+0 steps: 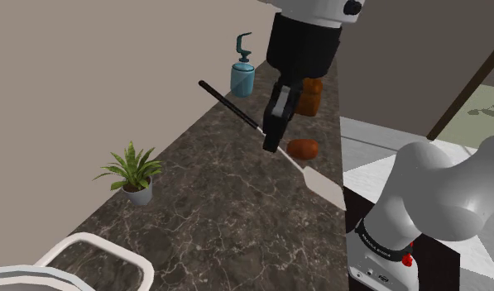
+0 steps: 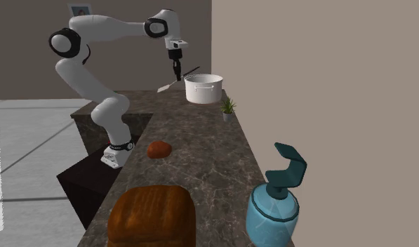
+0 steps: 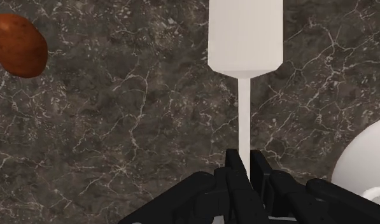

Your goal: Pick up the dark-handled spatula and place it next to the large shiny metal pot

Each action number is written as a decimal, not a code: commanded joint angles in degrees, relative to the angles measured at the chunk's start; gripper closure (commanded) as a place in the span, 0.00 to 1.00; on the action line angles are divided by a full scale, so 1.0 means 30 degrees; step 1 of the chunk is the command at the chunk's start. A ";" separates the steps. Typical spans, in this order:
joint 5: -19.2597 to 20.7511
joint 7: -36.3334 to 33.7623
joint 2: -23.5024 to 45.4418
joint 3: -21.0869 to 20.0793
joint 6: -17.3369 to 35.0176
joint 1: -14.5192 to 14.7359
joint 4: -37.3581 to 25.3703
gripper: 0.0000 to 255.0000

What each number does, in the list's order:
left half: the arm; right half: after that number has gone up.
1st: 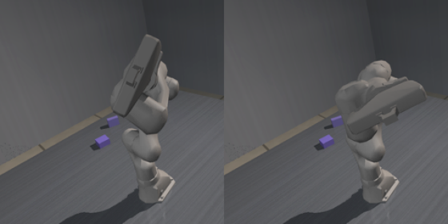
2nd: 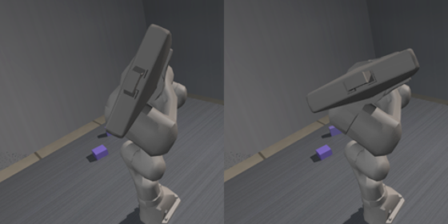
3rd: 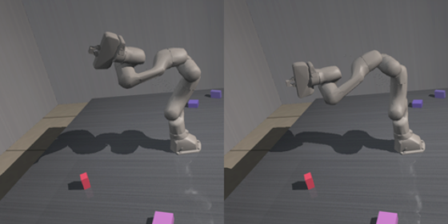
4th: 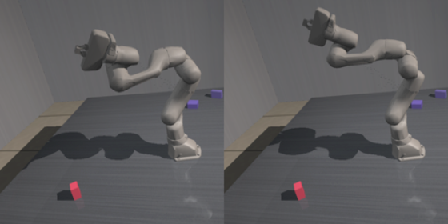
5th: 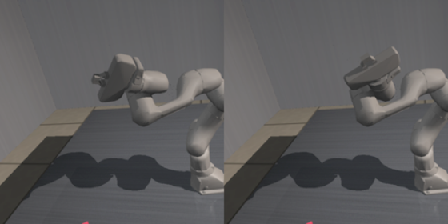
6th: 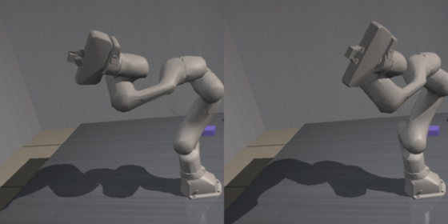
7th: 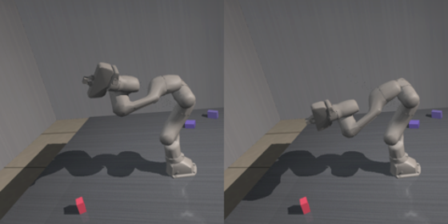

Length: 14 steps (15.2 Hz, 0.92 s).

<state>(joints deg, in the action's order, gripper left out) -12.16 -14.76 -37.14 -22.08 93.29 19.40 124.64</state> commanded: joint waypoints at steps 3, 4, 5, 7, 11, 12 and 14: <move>-0.0788 -0.1780 -0.0201 -0.1445 -0.0213 0.0520 -0.0291 1.00; -0.0975 -0.2242 -0.0177 -0.1839 -0.0254 0.0625 -0.0441 1.00; -0.1153 -0.2710 -0.0131 -0.2239 -0.0291 0.0723 -0.0611 1.00; -0.1486 -0.3655 0.0021 -0.3063 -0.0348 0.0883 -0.1012 1.00; -0.2019 -0.5600 0.0580 -0.4820 -0.0404 0.1055 -0.2055 1.00; -0.2118 -0.6098 0.0771 -0.5289 -0.0406 0.1058 -0.2366 1.00; -0.2261 -0.7118 0.1224 -0.6266 -0.0396 0.1021 -0.3047 1.00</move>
<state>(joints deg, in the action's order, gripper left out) -18.57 -34.70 -33.53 -39.81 92.40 22.26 116.16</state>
